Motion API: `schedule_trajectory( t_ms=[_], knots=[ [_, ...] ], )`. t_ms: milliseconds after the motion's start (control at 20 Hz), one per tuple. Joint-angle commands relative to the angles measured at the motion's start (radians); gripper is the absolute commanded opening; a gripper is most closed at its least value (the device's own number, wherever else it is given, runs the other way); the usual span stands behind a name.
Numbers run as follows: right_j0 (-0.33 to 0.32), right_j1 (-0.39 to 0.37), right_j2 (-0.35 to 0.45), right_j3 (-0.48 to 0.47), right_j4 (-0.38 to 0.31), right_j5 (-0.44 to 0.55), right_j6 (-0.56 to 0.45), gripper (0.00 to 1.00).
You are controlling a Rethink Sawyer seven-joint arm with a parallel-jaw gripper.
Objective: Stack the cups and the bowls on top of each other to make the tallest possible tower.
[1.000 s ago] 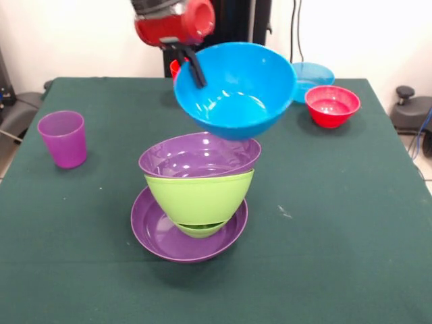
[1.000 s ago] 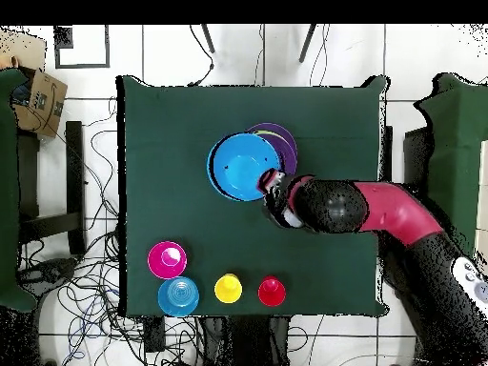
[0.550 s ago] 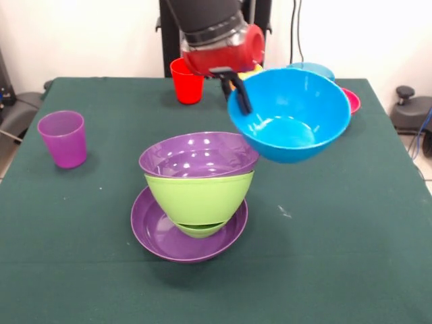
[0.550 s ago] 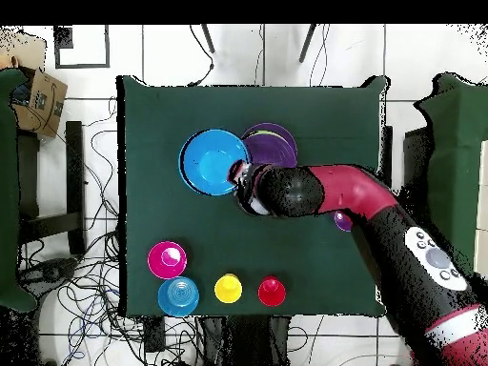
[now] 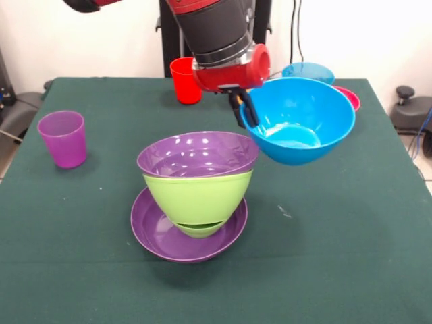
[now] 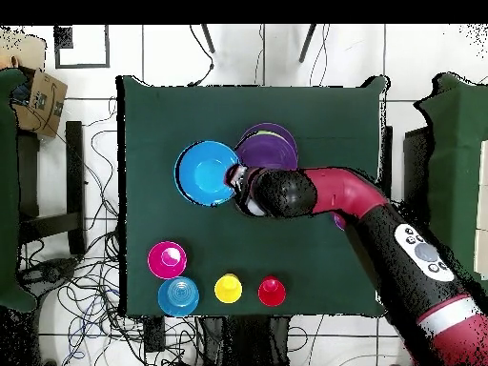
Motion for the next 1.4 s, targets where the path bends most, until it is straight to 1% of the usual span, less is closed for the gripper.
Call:
schedule_trajectory(
  t_ms=[50,150,300,450,600,950,1400],
  knots=[
    [-0.052,0.005,-0.001,-0.061,0.004,0.06,-0.163,0.0],
    [-0.073,0.007,0.015,-0.067,0.017,0.09,-0.189,0.0],
    [-0.102,-0.012,0.039,-0.067,0.042,0.144,-0.213,0.0],
    [-0.118,-0.037,0.06,-0.072,0.067,0.2,-0.224,0.0],
    [-0.122,-0.055,0.072,-0.076,0.077,0.233,-0.222,0.0],
    [-0.117,-0.072,0.087,-0.067,0.071,0.24,-0.193,0.0],
    [-0.098,-0.096,0.087,-0.045,0.063,0.22,-0.158,0.0]
  ],
)
